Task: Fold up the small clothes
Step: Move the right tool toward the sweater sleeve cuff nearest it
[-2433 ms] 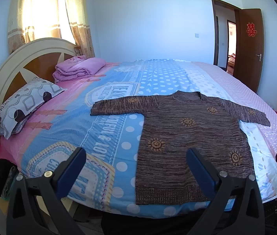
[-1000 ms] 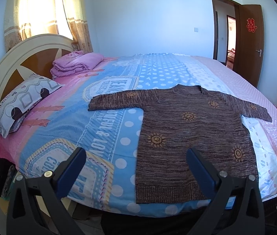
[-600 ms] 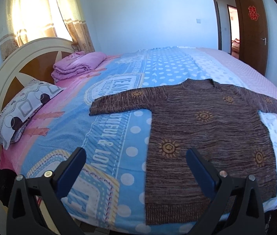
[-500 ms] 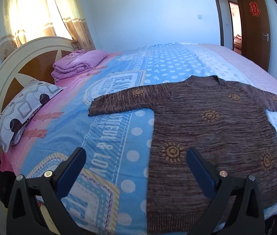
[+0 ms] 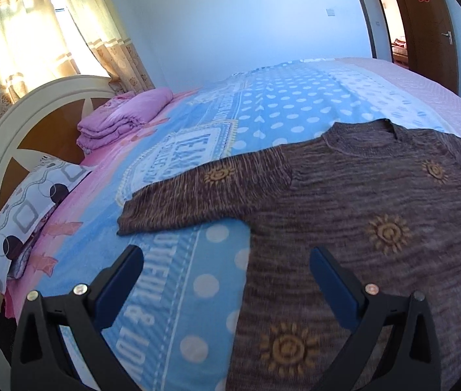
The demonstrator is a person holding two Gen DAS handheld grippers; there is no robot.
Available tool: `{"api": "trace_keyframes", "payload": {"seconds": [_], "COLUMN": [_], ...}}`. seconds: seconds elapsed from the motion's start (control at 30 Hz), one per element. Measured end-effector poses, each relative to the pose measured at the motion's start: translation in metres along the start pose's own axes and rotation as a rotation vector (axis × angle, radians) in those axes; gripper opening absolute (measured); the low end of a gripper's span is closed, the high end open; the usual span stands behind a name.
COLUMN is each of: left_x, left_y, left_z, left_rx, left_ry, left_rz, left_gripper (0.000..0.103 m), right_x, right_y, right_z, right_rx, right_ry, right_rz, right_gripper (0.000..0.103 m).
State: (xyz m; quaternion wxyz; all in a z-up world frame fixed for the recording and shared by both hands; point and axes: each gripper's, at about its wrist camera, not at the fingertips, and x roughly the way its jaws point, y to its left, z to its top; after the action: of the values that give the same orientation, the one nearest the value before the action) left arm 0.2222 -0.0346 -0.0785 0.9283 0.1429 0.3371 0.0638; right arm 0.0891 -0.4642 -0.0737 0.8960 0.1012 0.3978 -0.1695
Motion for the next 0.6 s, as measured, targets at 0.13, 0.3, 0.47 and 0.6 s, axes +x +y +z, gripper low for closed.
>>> {"api": "trace_keyframes", "payload": {"seconds": [0.13, 0.3, 0.47, 0.6], "left_x": [0.028, 0.064, 0.102, 0.122], "left_y": [-0.005, -0.015, -0.014, -0.014], "left_z": [0.014, 0.029, 0.041, 0.045], "left_rx": [-0.016, -0.013, -0.023, -0.039], "left_ry": [0.010, -0.003, 0.033, 0.070], "left_rz": [0.014, 0.093, 0.149, 0.154], "left_gripper": [0.103, 0.103, 0.103, 0.103], "right_x": [0.027, 0.053, 0.078, 0.098], "right_y": [-0.023, -0.056, -0.097, -0.135], "right_z": [0.021, 0.047, 0.073, 0.092], "right_rx": [0.032, 0.076, 0.153, 0.256], "right_ry": [0.031, 0.051, 0.052, 0.061], "right_rz": [-0.049, -0.110, -0.152, -0.147], "right_gripper": [0.102, 0.102, 0.101, 0.097]}}
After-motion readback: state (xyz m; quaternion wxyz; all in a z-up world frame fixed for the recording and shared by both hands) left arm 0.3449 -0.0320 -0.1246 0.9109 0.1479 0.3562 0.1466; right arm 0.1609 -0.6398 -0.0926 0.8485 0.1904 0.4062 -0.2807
